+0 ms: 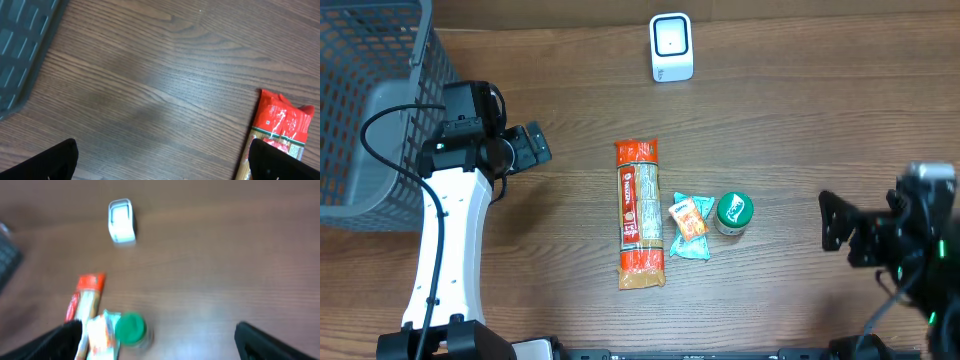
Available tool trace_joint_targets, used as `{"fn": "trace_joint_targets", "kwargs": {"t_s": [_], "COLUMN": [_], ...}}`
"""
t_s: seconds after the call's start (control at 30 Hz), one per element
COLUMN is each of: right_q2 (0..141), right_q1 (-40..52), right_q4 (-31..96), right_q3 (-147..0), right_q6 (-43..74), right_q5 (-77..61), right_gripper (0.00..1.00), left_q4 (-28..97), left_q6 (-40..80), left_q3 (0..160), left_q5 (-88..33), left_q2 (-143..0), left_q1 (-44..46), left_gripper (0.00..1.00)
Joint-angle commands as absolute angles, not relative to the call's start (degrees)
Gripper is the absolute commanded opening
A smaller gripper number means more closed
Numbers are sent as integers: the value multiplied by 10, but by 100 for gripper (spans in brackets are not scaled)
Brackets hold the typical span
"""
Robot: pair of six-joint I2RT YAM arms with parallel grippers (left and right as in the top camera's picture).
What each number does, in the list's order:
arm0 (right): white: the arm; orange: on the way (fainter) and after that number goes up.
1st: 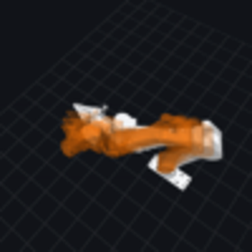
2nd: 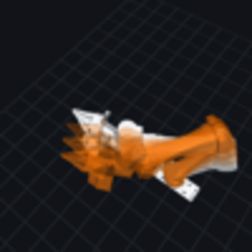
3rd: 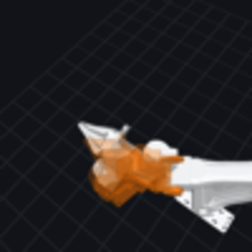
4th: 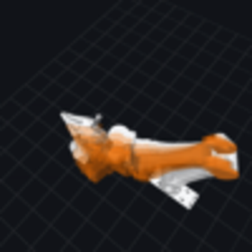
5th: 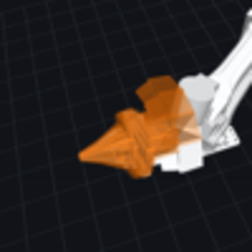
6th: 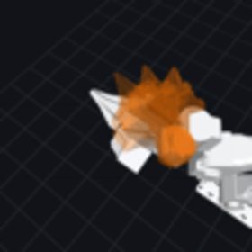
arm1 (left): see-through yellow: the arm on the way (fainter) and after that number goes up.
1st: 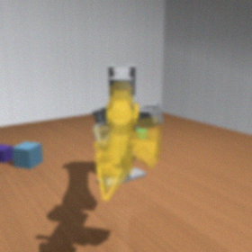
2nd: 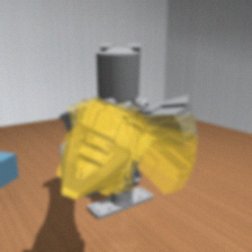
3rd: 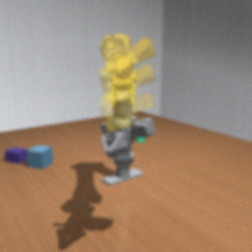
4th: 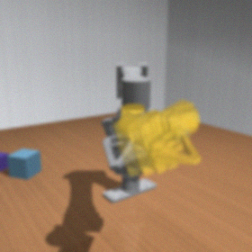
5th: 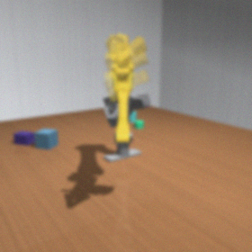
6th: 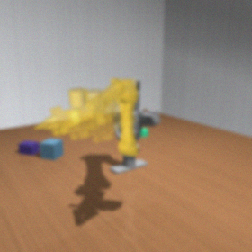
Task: Scan the item barcode
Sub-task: 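Withdraw the left gripper and swing the right arm toward the items, then lower the right gripper onto the orange Kleenex pack and grasp it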
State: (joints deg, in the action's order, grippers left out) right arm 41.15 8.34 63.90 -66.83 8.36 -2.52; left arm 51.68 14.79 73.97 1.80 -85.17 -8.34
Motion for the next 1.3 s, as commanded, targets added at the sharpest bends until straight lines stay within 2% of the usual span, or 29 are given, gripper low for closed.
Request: {"fn": "trace_joint_targets", "kwargs": {"t_s": [0.0,0.07,0.23,0.33,0.37,0.47,0.53,0.73,0.83,0.97,1.17,1.27], "right_q2": [556,623,744,804,821,850,856,857,858,861,861,861], "right_q1": [83,83,83,83,83,94,109,163,193,237,260,294], "right_q4": [758,810,831,852,854,835,816,744,710,677,669,667], "right_q3": [-806,-858,-889,-888,-887,-872,-852,-784,-765,-766,-766,-766], "right_q6": [93,101,107,124,142,187,211,256,255,274,314,309], "right_q5": [-29,-48,-161,-168,-168,-165,-156,-112,-107,-71,-71,-71], "right_gripper": [100,100,100,61,56,58,77,90,91,86,86,80], "left_q4": [517,517,517,517,517,517,517,517,517,517,517,517], "left_q6": [141,141,141,141,141,141,141,141,141,141,141,141], "left_q3": [742,742,742,742,742,742,742,742,742,742,742,742], "left_q5": [15,15,15,15,15,15,15,15,15,15,15,15], "left_q2": [-852,-852,-852,-852,-852,-852,-852,-852,-852,-852,-852,-852], "left_q1": [-83,-83,-83,-83,-83,-83,-83,-83,-83,-83,-83,-83], "left_gripper": [100,100,100,100,100,100,100,100,100,100,100,100]}}
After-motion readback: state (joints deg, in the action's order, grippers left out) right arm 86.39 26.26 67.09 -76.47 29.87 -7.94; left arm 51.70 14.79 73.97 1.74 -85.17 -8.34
